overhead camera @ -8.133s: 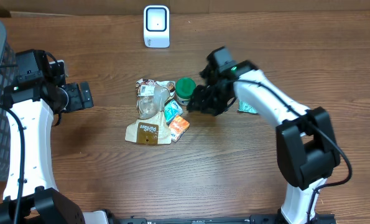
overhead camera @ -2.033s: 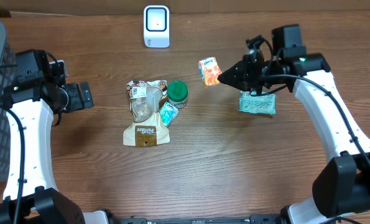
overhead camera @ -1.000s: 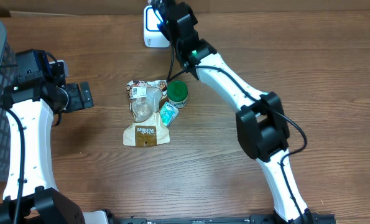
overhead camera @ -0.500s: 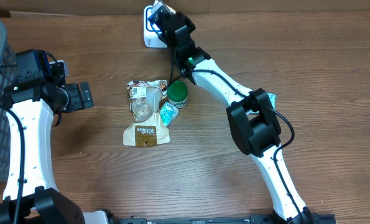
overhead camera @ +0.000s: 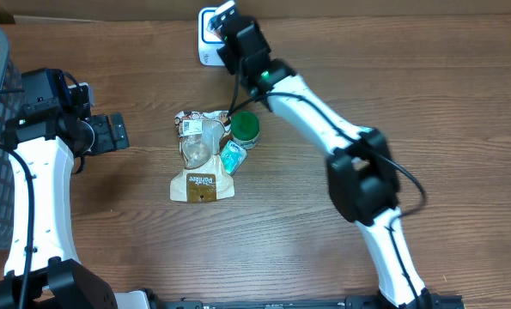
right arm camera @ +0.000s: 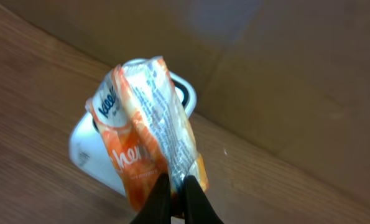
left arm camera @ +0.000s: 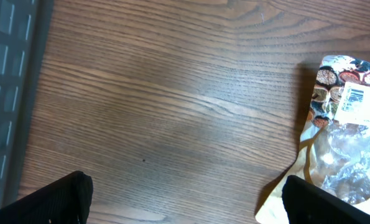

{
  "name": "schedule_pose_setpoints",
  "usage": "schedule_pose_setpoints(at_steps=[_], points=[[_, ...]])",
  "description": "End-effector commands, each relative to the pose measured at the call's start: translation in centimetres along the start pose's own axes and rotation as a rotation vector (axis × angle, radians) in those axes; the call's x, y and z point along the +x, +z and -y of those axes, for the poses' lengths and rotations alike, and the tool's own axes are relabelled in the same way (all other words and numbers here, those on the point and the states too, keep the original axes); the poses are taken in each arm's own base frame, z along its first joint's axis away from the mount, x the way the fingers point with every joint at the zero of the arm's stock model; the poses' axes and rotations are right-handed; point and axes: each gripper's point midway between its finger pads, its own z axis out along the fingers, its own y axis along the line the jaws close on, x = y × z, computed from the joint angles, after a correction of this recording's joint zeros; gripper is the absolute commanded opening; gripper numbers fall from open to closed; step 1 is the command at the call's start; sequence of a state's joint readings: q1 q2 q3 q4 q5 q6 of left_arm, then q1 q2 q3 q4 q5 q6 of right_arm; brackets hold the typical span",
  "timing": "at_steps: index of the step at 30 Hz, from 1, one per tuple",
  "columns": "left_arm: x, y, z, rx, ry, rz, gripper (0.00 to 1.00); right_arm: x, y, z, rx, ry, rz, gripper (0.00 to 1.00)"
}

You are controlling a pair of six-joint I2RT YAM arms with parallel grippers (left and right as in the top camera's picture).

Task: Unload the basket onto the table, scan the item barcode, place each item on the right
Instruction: 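Hold the orange Kleenex pack in front of the white scanner, then carry the Kleenex pack right and release it beside the wipes pack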

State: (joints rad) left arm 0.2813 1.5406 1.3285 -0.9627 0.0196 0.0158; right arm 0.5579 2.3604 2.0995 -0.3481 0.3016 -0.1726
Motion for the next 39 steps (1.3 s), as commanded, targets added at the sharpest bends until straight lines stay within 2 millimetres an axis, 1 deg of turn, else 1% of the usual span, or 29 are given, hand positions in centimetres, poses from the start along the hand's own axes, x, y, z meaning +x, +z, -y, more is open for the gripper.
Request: schedule_pose_setpoints(at_steps=[1,2,4,6,7,8,10,11,12,13,16,20,21,22,24,30,37,38,39], points=[[-0.3,-0.1,0.1,0.007,-0.016,0.008,0.99,-8.3,-10.0,5.8,-0.043,0.326,0.109,0.04],[-0.3,-0.1,0.1,0.007,-0.016,0.008,0.99,-7.8,-11.6,6.7,-0.057,0.365,0.065,0.04],[-0.3,-0.1,0.1,0.007,-0.016,0.008,0.99,-6.4,-13.9,8.2,-0.076,0.431,-0.020,0.04],[-0.3,-0.1,0.1,0.007,-0.016,0.008,1.00,-4.3,-15.9,9.6,-0.092,0.481,-0.125,0.04],[-0.3,-0.1,0.1,0.007,-0.016,0.008,1.00,-3.4,-16.4,9.9,-0.099,0.489,-0.163,0.04],[-0.3,-0.1,0.1,0.007,-0.016,0.008,1.00,-1.7,-17.0,10.4,-0.109,0.500,-0.236,0.04],[-0.3,-0.1,0.1,0.007,-0.016,0.008,1.00,0.9,-17.6,11.0,-0.109,0.516,-0.340,0.04],[-0.3,-0.1,0.1,0.007,-0.016,0.008,0.99,3.2,-17.9,11.5,-0.101,0.531,-0.426,0.04],[-0.3,-0.1,0.1,0.007,-0.016,0.008,1.00,4.7,-18.1,11.7,-0.098,0.541,-0.480,0.04],[-0.3,-0.1,0.1,0.007,-0.016,0.008,0.99,6.4,-18.2,11.9,-0.095,0.553,-0.536,0.04],[-0.3,-0.1,0.1,0.007,-0.016,0.008,1.00,10.5,-18.1,12.1,-0.080,0.576,-0.659,0.04],[-0.3,-0.1,0.1,0.007,-0.016,0.007,1.00,16.2,-17.5,12.0,-0.056,0.599,-0.793,0.04],[-0.3,-0.1,0.1,0.007,-0.016,0.008,0.99,18.3,-17.2,11.9,-0.045,0.616,-0.835,0.04],[-0.3,-0.1,0.1,0.007,-0.016,0.008,0.99,19.5,-17.0,11.8,-0.037,0.630,-0.854,0.04],[-0.3,-0.1,0.1,0.007,-0.016,0.007,0.99,21.2,-16.6,11.7,-0.031,0.637,-0.871,0.04],[-0.3,-0.1,0.1,0.007,-0.016,0.007,0.99,24.9,-15.6,12.2,-0.005,0.669,-0.889,0.04],[-0.3,-0.1,0.1,0.007,-0.016,0.008,0.99,30.1,-15.7,12.7,0.044,0.735,-0.943,0.04],[-0.3,-0.1,0.1,0.007,-0.016,0.008,1.00,31.2,-15.7,13.0,0.058,0.745,-0.947,0.04],[-0.3,-0.1,0.1,0.007,-0.016,0.008,0.99,31.8,-15.7,13.2,0.064,0.753,-0.946,0.04]])
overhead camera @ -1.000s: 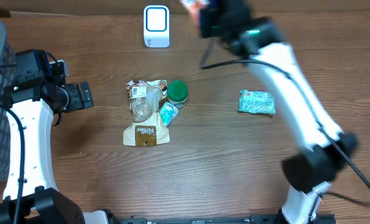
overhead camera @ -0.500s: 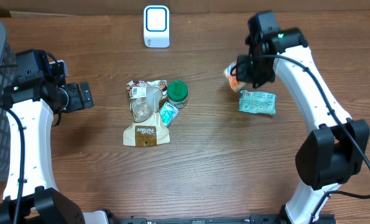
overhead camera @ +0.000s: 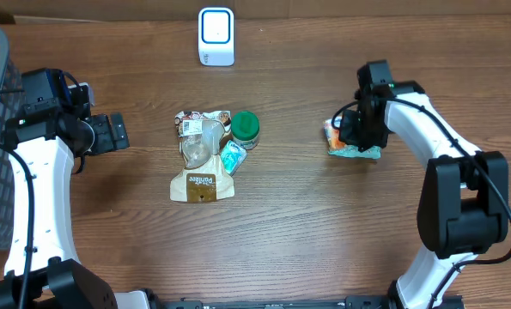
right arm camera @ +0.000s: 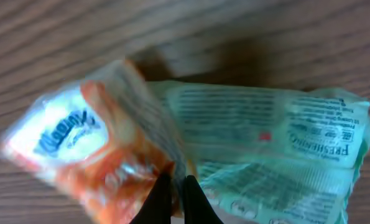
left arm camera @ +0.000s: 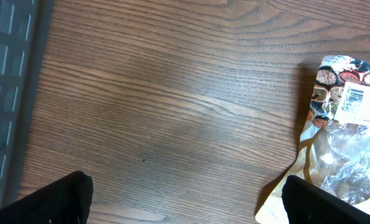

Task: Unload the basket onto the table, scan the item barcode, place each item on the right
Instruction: 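Carry the Kleenex pack right and release it beside the wipes pack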

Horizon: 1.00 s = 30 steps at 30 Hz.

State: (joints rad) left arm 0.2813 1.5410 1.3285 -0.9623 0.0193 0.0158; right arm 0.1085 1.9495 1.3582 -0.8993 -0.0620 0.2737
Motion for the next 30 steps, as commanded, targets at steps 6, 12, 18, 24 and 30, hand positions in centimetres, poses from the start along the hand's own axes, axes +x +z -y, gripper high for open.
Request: schedule_pose_setpoints(at_steps=[6,12,18,24,30], points=[[-0.3,-0.1,0.1,0.007,-0.016,0.008,1.00,0.9,2.4,5.3,0.064,0.140,0.006,0.04],[-0.3,-0.1,0.1,0.007,-0.016,0.008,1.00,0.2,2.2,8.6,0.082,0.225,0.022,0.04],[-0.3,-0.1,0.1,0.007,-0.016,0.008,1.00,-0.6,2.1,10.0,0.081,0.245,0.045,0.04],[-0.3,-0.1,0.1,0.007,-0.016,0.008,1.00,-1.2,1.7,10.2,0.093,0.224,0.062,0.04],[-0.3,-0.1,0.1,0.007,-0.016,0.008,1.00,-2.3,-1.0,9.9,0.103,0.225,0.053,0.23]])
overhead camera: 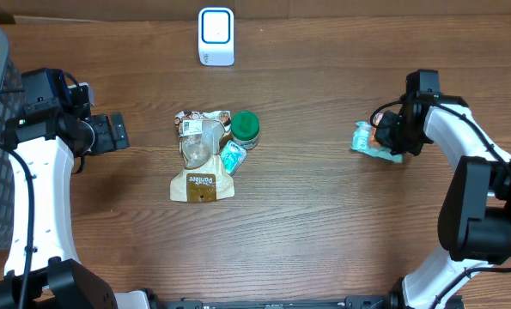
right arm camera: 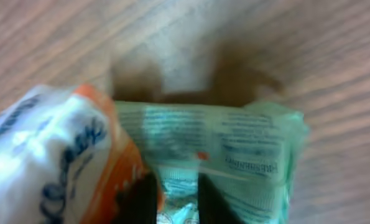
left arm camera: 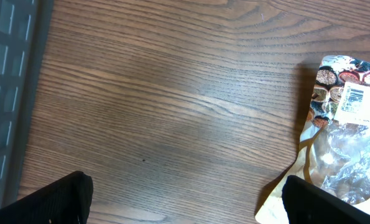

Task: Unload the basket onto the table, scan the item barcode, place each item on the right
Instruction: 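Carry the Kleenex pack right and release it beside the wipes pack, then withdraw the right gripper and move it toward the snack bag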

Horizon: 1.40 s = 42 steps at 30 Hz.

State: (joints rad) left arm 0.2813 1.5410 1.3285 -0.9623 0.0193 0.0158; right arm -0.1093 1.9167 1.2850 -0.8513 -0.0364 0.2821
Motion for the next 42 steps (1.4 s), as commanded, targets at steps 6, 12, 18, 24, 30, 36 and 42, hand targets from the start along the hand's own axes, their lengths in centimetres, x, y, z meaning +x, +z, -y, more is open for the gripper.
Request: schedule_pose_setpoints(at_steps=[6,12,18,24,30,36,42], points=[[-0.3,-0.1,0.1,0.007,-0.016,0.008,0.99,-2.9,-4.4,0.6,0.080,0.002,0.022,0.50],[-0.3,-0.1,0.1,0.007,-0.016,0.008,1.00,-3.6,-7.3,0.0,0.074,0.000,0.023,0.89],[-0.3,-0.1,0.1,0.007,-0.016,0.008,1.00,-2.6,-7.9,-2.3,-0.058,-0.010,-0.037,0.91],[-0.3,-0.1,0.1,0.007,-0.016,0.007,1.00,-1.8,-7.9,-5.9,-0.227,-0.041,-0.072,0.76],[-0.3,-0.1,0.1,0.007,-0.016,0.008,1.00,-0.3,-5.0,-9.3,-0.251,-0.104,-0.051,0.37],[-0.3,-0.1,0.1,0.007,-0.016,0.008,0.99,1.3,-2.0,-12.0,-0.278,-0.136,-0.015,0.32],[-0.3,-0.1,0.1,0.007,-0.016,0.008,1.00,1.7,-0.1,-11.9,-0.269,-0.100,0.010,0.30]])
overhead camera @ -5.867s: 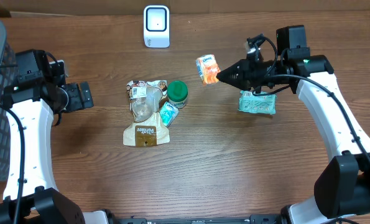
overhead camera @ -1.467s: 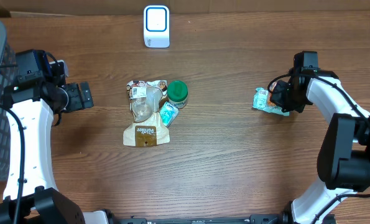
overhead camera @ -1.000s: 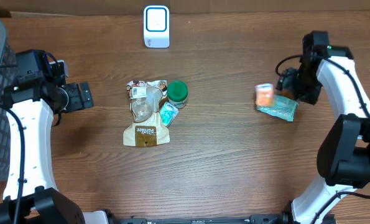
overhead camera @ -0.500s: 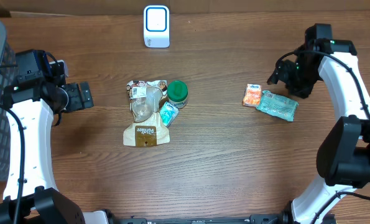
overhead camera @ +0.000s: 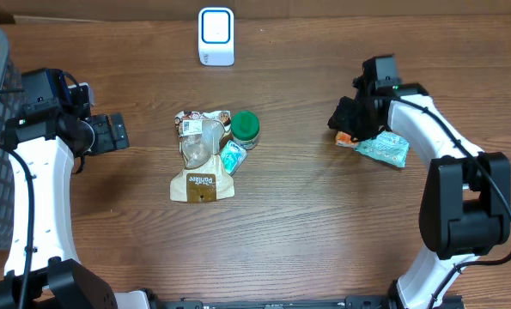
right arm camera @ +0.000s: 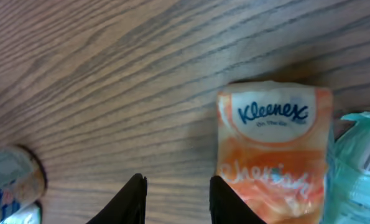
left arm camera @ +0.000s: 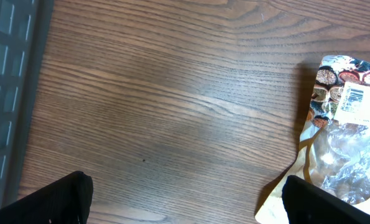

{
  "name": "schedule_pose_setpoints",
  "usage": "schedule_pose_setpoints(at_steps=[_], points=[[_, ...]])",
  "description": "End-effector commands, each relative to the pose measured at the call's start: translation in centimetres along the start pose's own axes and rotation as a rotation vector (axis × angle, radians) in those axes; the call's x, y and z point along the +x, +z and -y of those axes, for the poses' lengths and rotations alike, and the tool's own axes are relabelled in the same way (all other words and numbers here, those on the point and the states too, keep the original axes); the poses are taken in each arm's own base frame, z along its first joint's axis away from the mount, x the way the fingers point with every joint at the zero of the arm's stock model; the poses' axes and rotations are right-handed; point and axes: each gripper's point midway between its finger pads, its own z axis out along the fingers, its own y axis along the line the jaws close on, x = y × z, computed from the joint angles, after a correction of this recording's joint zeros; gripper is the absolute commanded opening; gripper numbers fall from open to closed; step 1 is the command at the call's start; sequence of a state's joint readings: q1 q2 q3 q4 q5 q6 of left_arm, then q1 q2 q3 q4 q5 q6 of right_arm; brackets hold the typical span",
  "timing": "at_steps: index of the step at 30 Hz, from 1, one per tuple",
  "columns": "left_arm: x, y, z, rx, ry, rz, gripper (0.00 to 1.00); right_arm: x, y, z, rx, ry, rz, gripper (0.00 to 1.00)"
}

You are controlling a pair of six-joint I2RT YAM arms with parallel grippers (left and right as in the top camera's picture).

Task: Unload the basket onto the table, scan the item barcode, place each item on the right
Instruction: 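Withdraw the right gripper and move it toward the snack bag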

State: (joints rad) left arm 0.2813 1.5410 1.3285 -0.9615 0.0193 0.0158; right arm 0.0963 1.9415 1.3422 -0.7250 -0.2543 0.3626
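Note:
The white barcode scanner (overhead camera: 215,36) stands at the table's far edge. An orange Kleenex tissue pack (right arm camera: 273,158) lies flat on the wood, its right side against a teal tissue pack (right arm camera: 362,168). My right gripper (right arm camera: 175,200) is open just left of the orange pack (overhead camera: 349,137), with nothing between its fingers. A gold pouch with a barcode label (left arm camera: 343,118) lies mid-table beside a green-lidded jar (overhead camera: 245,127) and a small teal packet (overhead camera: 232,157). My left gripper (left arm camera: 188,202) hangs open over bare wood left of the pouch.
A dark mesh basket (left arm camera: 4,74) sits at the left table edge. The teal tissue pack (overhead camera: 382,148) lies at the right, under my right forearm. A brown cardboard wall runs along the far edge behind the scanner.
My right gripper has moved left off the teal pack and stands wider open. The orange Kleenex pack now lies free on the table beside the teal pack. The left arm has not moved.
My right gripper first held the orange Kleenex pack up at the scanner. Then it was shut on the pack over the teal pack at the right. Then its jaws had parted there. Now the pack lies on the table and the gripper is open beside it.

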Motion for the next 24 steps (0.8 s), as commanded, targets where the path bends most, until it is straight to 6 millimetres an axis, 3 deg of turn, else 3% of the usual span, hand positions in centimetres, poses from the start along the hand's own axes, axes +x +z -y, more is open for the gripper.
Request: schedule_pose_setpoints(at_steps=[1,11,15,24], points=[[-0.3,-0.1,0.1,0.007,-0.016,0.007,0.99,0.4,0.7,0.9,0.020,0.051,0.001,0.30],[-0.3,-0.1,0.1,0.007,-0.016,0.007,0.99,1.6,2.1,2.3,0.038,0.105,-0.027,0.29],[-0.3,-0.1,0.1,0.007,-0.016,0.007,1.00,1.6,1.6,5.2,0.144,0.144,-0.023,0.29],[-0.3,-0.1,0.1,0.007,-0.016,0.007,1.00,1.4,0.8,8.2,0.233,0.189,-0.017,0.29]])
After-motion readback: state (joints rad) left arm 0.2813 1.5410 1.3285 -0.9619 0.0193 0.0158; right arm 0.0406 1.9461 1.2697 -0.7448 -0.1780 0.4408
